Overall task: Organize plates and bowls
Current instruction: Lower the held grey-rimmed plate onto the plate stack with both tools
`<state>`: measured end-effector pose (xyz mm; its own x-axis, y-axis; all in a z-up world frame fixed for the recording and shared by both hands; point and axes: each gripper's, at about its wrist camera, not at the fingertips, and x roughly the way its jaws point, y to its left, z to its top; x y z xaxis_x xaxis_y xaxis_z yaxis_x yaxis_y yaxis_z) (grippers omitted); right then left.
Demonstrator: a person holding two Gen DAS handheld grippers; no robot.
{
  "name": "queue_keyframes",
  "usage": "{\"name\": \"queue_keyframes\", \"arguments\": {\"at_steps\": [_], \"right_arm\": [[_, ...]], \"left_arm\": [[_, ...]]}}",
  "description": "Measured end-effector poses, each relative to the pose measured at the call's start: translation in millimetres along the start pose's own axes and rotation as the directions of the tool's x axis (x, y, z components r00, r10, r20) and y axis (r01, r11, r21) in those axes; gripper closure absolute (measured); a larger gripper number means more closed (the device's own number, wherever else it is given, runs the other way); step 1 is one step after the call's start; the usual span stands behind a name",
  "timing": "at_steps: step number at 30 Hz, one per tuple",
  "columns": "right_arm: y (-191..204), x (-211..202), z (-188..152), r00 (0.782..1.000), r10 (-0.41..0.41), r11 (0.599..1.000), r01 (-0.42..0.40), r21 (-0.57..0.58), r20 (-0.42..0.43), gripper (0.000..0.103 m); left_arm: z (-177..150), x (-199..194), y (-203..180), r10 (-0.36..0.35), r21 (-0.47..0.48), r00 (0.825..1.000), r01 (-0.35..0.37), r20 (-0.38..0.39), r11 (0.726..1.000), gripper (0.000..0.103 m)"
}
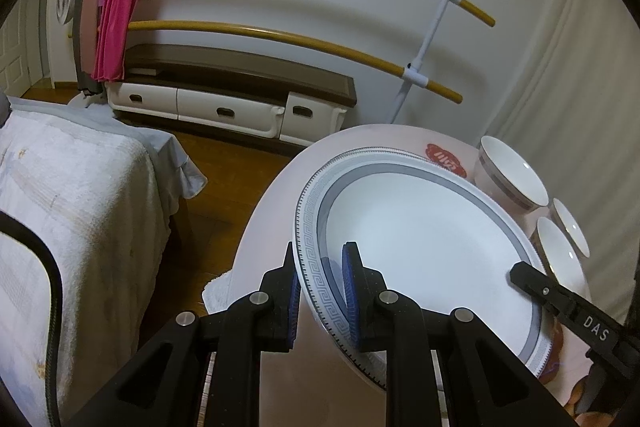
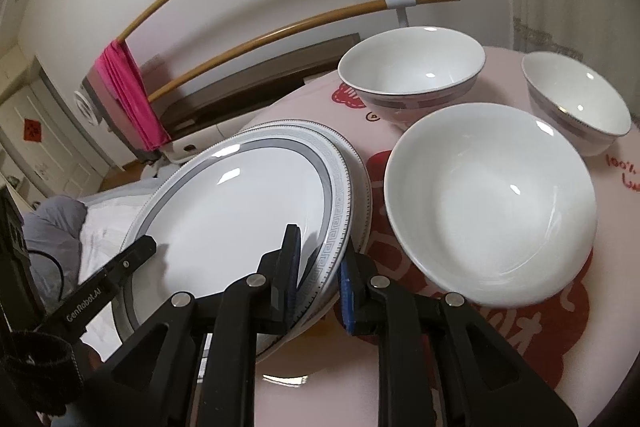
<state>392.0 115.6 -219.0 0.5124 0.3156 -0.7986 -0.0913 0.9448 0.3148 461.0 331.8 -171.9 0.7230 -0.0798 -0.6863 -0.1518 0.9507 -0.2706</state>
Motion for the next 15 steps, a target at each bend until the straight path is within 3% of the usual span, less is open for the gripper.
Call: {"name": "queue_keyframes", "arguments": {"at_steps": [15], "right_arm": [[5.2, -7.5, -6.9, 0.999, -0.036, 0.999, 0.036, -0.023, 0.004, 0.079]], "left_arm": [[-8.9, 1.6, -4.2, 0.012, 0.000, 1.000, -0.012, -0.001, 1.000, 0.086]]}}
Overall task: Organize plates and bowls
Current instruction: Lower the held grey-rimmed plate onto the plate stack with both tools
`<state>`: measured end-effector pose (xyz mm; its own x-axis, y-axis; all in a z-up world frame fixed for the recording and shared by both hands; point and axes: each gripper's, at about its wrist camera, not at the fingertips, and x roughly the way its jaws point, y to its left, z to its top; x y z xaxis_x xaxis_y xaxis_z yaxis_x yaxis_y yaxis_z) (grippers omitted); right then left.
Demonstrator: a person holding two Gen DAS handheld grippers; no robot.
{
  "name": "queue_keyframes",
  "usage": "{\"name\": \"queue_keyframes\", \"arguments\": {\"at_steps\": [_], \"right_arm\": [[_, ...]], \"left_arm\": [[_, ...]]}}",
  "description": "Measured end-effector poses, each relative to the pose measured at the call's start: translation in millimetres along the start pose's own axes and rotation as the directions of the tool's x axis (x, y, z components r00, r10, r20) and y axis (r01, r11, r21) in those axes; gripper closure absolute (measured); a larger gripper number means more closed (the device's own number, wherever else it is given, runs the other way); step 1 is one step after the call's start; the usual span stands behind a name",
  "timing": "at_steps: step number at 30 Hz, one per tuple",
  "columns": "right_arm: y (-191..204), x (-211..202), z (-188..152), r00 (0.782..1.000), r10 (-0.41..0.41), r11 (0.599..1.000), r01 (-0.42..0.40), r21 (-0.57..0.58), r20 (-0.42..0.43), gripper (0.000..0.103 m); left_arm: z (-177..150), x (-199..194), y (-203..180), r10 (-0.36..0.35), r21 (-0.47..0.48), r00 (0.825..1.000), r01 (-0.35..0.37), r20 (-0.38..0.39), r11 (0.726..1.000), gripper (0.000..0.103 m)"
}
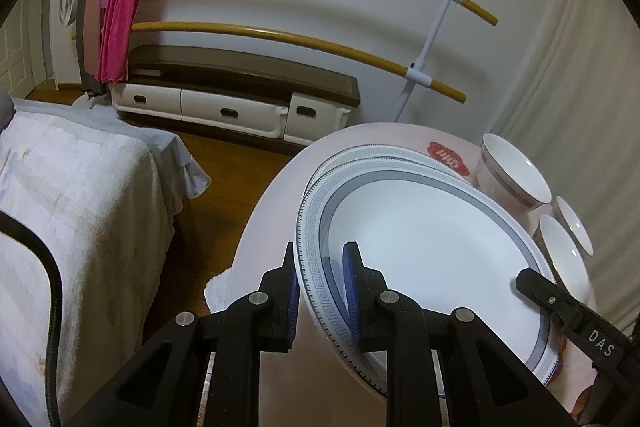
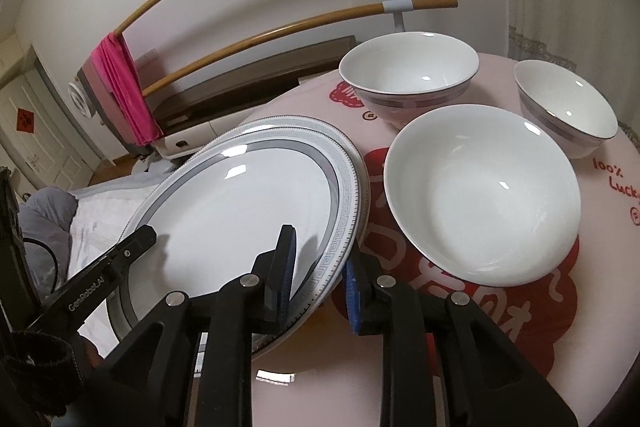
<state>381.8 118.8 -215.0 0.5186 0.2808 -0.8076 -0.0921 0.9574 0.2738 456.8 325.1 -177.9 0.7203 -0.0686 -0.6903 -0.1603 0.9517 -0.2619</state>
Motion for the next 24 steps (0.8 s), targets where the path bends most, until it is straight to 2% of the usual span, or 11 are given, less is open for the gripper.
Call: {"name": "queue_keyframes", "arguments": {"at_steps": [24], "right_arm": [[3, 2, -7, 0.998, -0.069, 0.997, 0.069, -0.037, 0.000, 0.073]], "left_arm": [[-2, -11, -8, 0.011, 0.006, 1.000, -0.011, 0.006, 1.000, 0.085]]}}
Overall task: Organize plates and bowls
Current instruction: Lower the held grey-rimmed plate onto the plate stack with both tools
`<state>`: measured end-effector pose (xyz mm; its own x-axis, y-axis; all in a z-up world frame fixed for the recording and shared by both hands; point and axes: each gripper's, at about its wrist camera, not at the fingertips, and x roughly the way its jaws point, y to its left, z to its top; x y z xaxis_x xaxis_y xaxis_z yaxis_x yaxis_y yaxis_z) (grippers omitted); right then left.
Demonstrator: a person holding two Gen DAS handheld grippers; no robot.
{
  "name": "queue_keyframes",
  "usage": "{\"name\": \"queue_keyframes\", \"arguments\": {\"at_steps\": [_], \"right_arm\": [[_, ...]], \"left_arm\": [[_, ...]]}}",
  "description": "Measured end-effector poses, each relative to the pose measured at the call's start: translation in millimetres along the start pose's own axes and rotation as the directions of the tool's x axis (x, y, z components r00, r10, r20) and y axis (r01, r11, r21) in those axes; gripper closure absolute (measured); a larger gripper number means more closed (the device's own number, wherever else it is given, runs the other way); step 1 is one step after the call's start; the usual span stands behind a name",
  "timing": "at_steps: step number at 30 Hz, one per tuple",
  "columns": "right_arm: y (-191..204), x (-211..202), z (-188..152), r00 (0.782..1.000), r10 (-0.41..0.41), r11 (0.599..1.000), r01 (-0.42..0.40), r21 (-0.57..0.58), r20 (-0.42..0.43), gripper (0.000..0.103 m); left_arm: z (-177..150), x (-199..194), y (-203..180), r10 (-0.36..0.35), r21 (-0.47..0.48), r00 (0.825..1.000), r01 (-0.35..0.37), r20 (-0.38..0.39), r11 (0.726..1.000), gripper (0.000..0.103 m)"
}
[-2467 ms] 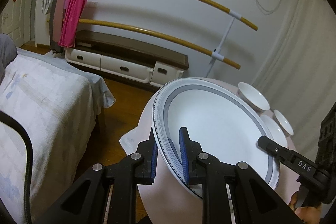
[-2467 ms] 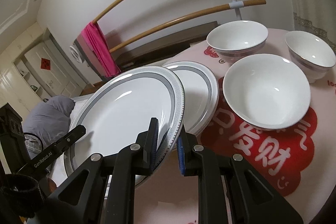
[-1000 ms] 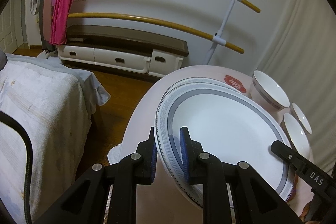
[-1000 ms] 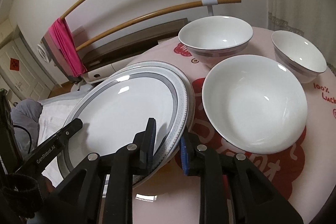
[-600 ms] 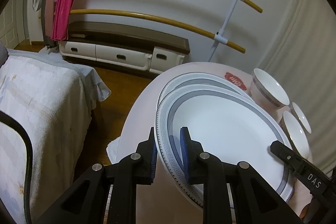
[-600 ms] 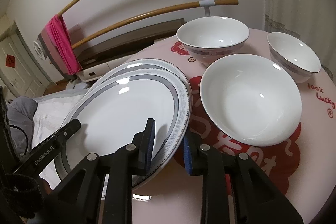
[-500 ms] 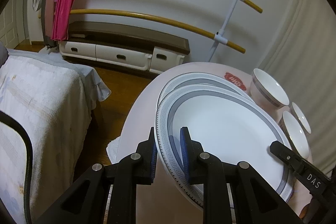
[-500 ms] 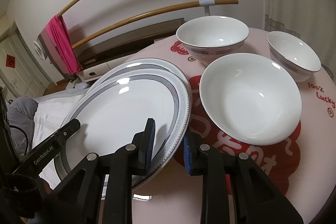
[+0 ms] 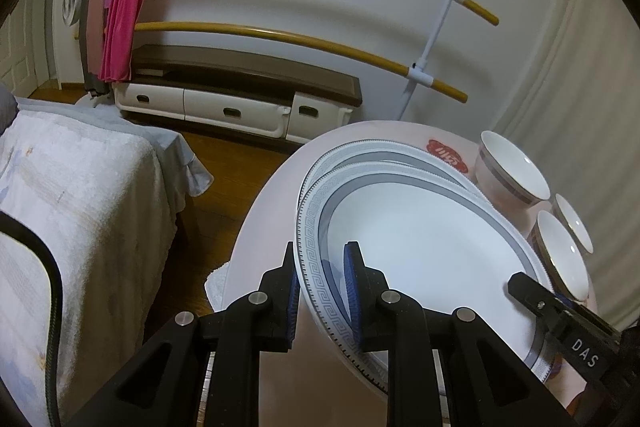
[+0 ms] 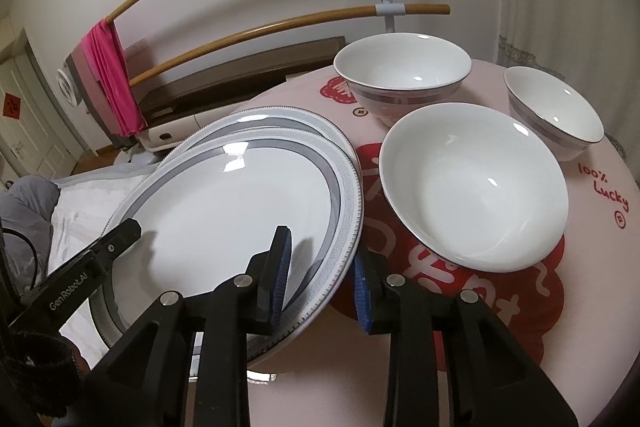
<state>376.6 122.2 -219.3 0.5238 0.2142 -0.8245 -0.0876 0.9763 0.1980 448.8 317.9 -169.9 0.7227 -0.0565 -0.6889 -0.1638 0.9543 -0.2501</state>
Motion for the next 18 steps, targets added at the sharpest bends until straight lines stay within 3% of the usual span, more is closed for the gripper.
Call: {"name": "queue_keyframes", "arguments": {"at_steps": [8, 18], "right_arm": [[-2, -1, -2, 1.000, 0.021, 1.000, -0.021, 0.002, -0.003, 0.070], [-13, 15, -3, 0.997, 0.077, 0.993, -0.075, 0.090, -0.023, 0.062]], "left_arm": [[-3, -4, 0, 0.004, 0.002, 1.000, -0.004, 0.005, 1.000, 0.085], [0, -2, -6, 0.018, 0.012, 1.000, -0.018, 0.002, 1.000, 0.085]]}}
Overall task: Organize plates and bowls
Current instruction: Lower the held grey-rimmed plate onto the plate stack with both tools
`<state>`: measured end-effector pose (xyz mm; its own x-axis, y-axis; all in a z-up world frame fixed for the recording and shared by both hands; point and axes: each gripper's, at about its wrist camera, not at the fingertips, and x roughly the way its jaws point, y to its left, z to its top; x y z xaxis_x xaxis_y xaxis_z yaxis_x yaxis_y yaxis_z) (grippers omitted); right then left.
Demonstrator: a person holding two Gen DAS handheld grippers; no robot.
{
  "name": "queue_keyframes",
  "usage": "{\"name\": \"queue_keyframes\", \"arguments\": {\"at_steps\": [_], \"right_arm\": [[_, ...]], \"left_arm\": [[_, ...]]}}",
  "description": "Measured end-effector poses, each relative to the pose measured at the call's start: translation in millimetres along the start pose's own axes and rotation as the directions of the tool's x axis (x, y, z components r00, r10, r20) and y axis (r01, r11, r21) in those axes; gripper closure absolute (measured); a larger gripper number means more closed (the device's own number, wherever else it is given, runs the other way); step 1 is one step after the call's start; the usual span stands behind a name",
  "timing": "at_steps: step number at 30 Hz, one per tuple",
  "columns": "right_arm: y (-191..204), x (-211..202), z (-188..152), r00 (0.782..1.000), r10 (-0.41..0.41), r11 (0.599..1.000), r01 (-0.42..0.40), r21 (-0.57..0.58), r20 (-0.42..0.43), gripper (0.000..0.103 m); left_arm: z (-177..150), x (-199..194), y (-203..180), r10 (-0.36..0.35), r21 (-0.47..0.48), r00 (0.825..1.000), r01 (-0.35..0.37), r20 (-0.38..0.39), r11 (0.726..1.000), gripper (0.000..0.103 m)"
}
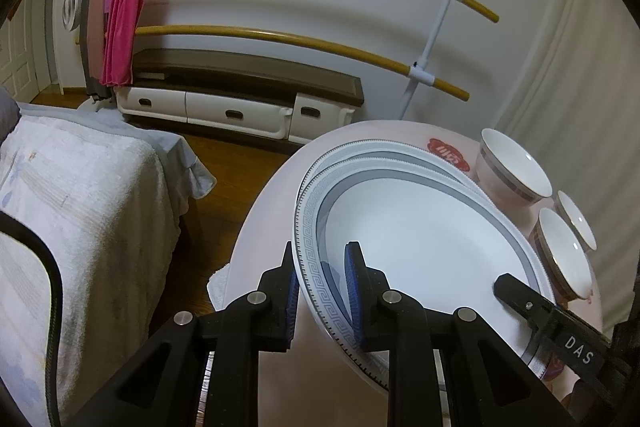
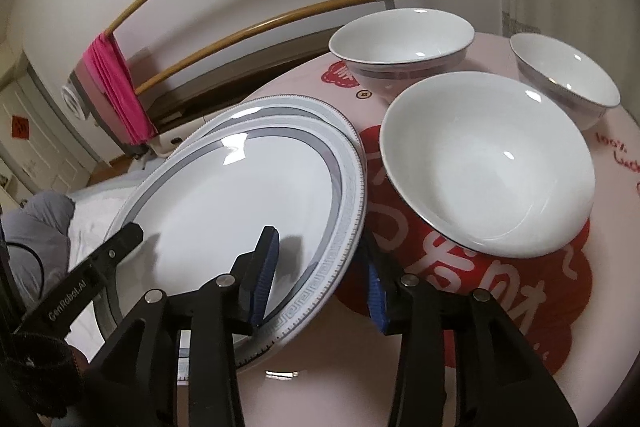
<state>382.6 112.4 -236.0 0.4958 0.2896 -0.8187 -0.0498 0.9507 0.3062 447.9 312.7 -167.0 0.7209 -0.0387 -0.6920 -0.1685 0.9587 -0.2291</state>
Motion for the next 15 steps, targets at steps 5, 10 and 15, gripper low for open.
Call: {"name": "queue_keyframes", "arguments": {"at_steps": [5, 10, 15], "right_arm": [[-3.7, 4.8, -0.1, 1.000, 0.023, 0.999, -0.024, 0.021, 0.005, 0.062], [-2.8, 7.5, -0.7, 0.999, 0.029, 0.999, -0.029, 0.014, 0.017, 0.062], [-3.6, 9.8, -1.5, 0.999, 0.028, 1.000, -0.028, 0.008, 0.032, 0.062]], "left_arm": [[-1.1, 2.5, -4.1, 0.013, 0.009, 1.000, -0.013, 0.005, 1.000, 0.084], [-2.9, 5.3, -6.3, 0.020, 0.011, 1.000, -0.020, 0.009, 1.000, 0.084], [-5.8, 7.5, -8.8, 0.027, 0.022, 1.000, -0.027, 0.012, 0.999, 0.083]]}}
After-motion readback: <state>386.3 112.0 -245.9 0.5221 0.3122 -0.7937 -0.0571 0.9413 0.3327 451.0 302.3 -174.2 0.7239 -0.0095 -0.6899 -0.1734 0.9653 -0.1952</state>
